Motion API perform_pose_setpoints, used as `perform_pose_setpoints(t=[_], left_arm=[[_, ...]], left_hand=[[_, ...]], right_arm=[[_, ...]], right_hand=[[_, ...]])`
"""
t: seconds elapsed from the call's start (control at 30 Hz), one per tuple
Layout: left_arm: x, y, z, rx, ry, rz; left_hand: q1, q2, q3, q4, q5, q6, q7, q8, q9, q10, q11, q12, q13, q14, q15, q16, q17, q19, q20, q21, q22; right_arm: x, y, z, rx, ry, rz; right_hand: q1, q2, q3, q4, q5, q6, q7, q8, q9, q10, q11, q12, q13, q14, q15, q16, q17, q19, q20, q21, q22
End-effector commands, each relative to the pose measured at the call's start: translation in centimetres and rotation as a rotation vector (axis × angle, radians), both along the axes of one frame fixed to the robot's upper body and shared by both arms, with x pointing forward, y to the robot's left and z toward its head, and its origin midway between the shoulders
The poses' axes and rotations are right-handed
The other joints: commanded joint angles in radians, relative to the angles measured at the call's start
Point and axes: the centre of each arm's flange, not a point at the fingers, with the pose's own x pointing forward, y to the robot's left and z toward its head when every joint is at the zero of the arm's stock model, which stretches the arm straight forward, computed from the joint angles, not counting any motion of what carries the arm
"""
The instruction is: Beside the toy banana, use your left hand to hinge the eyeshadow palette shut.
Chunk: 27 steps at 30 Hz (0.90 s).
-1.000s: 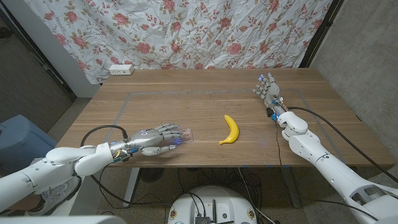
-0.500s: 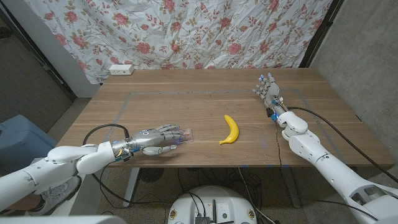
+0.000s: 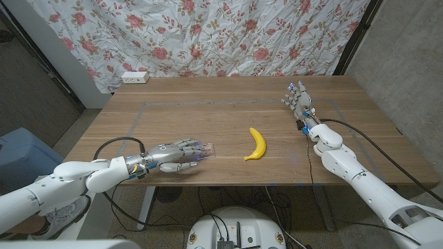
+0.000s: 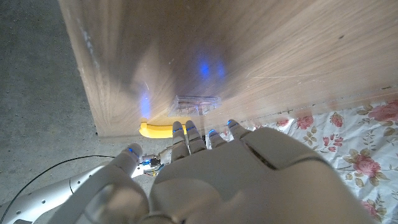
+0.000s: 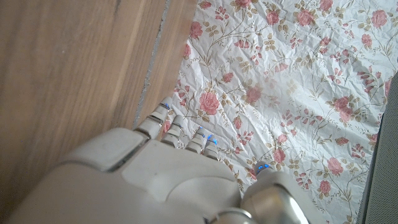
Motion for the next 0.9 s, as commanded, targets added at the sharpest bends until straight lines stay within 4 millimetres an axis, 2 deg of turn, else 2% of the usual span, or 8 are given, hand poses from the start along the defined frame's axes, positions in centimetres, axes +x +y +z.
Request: perform_pose_setpoints(t=[0.03,0.23,0.9], left_arm=[[0.13,-0.27,0.03,0.017,0.015,0.014],[0.05,-0.22,-0.05,0.023,0.021,0.019],[0.03,-0.16,-0.39,0.048,0.038,0.041]], left_hand=[[-0.014,0.12,-0.006,0.003,0.007,0.017,0.002,0.007,-0.001,0.011,-0.005,0.009,0.0,0.001,0.008,0.003,0.005,-0.176,-0.001,0.005,0.003],[-0.014,0.12,-0.012,0.002,0.007,0.029,0.008,0.01,-0.001,0.02,0.002,0.01,0.0,0.004,0.01,0.005,0.004,-0.177,0.0,0.007,0.003],[-0.014,0.121,-0.026,0.002,0.008,0.049,0.018,0.01,-0.001,0.038,0.001,0.012,0.0,0.014,0.018,0.008,0.004,-0.175,0.001,0.011,0.003]], right_arm=[[0.02,0.0,0.02,0.0,-0.001,0.0],[0.02,0.0,0.02,0.0,-0.001,0.0],[0.01,-0.01,0.01,0.0,-0.001,0.0]], right_hand=[[-0.001,0.11,-0.001,0.008,0.004,0.002,-0.006,0.005,0.002,0.001,-0.009,0.005,0.005,-0.004,-0.138,0.004,0.003,0.006,-0.001,0.004,0.002],[-0.001,0.11,-0.001,0.008,0.004,0.001,-0.006,0.005,0.002,0.002,-0.009,0.005,0.005,-0.004,-0.139,0.003,0.003,0.006,-0.001,0.004,0.002],[-0.001,0.11,-0.001,0.008,0.004,0.002,-0.007,0.005,0.002,0.001,-0.009,0.005,0.005,-0.003,-0.138,0.004,0.003,0.006,-0.001,0.004,0.002]])
